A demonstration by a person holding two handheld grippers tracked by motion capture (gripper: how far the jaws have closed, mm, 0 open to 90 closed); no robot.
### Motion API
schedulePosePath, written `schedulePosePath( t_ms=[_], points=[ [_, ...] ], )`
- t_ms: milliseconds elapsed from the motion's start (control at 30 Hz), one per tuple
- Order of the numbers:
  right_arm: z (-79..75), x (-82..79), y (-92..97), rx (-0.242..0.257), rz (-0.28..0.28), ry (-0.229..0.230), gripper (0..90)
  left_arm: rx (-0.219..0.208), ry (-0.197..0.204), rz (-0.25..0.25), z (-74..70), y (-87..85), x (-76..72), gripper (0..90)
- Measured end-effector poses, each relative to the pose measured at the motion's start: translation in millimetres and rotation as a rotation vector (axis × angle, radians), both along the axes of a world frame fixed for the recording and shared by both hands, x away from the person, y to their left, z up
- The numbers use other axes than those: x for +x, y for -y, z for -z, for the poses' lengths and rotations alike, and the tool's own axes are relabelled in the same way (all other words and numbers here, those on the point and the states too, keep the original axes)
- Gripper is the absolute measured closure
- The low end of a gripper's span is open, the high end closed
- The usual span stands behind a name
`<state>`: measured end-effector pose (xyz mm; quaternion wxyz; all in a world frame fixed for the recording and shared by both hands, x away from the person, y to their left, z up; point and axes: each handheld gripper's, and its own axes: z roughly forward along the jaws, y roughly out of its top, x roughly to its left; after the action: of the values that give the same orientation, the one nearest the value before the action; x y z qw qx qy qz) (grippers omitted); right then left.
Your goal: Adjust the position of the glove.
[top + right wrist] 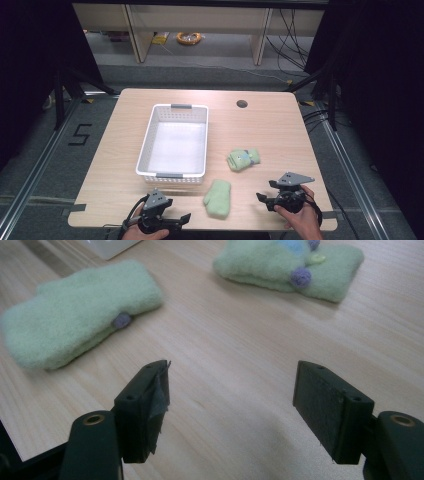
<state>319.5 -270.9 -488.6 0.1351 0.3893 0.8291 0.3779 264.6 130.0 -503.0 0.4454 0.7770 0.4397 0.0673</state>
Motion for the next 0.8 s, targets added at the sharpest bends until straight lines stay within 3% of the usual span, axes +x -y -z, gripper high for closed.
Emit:
schedulePosePath(
  t_ms=[100, 333, 367, 633, 667, 700, 767, 800],
  points=[
    [-0.8, -2.6, -2.4, 0.018, 0.022, -0.036, 31.6, -0.001, -0.001, 0.002, -0.1, 0.1, 0.0, 16.6],
    [-1.4, -0.5, -2.2, 0.012, -0.009, -0.003, 34.0, 0.018, -0.001, 0.018, -0.4, -1.1, 0.2, 16.4],
    [-1.7, -1.1, -2.6, 0.01, -0.006, -0.011, 34.2, -0.003, -0.004, 0.003, 0.1, 0.8, -0.5, 16.3],
    [-2.3, 0.6, -3.4, -0.002, -0.024, 0.021, 35.8, 0.001, 0.007, 0.012, 0.2, 0.8, 0.2, 16.2],
    [-2.3, 0.6, -3.4, -0.002, -0.024, 0.021, 35.8, -0.006, -0.003, 0.017, -0.3, 0.1, 0.4, 16.2],
    [-2.9, 1.1, -4.3, 0.001, -0.032, 0.026, 36.4, -0.043, -0.02, 0.013, -0.9, 1.1, -0.2, 16.2],
    [-3.5, -1.1, -6.6, 0.014, -0.01, -0.005, 36.6, -0.038, -0.013, 0.013, -1.7, 2.7, -1.3, 16.3],
    [-3.2, 2.0, -5.1, -0.002, -0.034, 0.03, 36.7, -0.037, -0.005, 0.021, -1.4, 3.0, -1.2, 16.3]
  ],
)
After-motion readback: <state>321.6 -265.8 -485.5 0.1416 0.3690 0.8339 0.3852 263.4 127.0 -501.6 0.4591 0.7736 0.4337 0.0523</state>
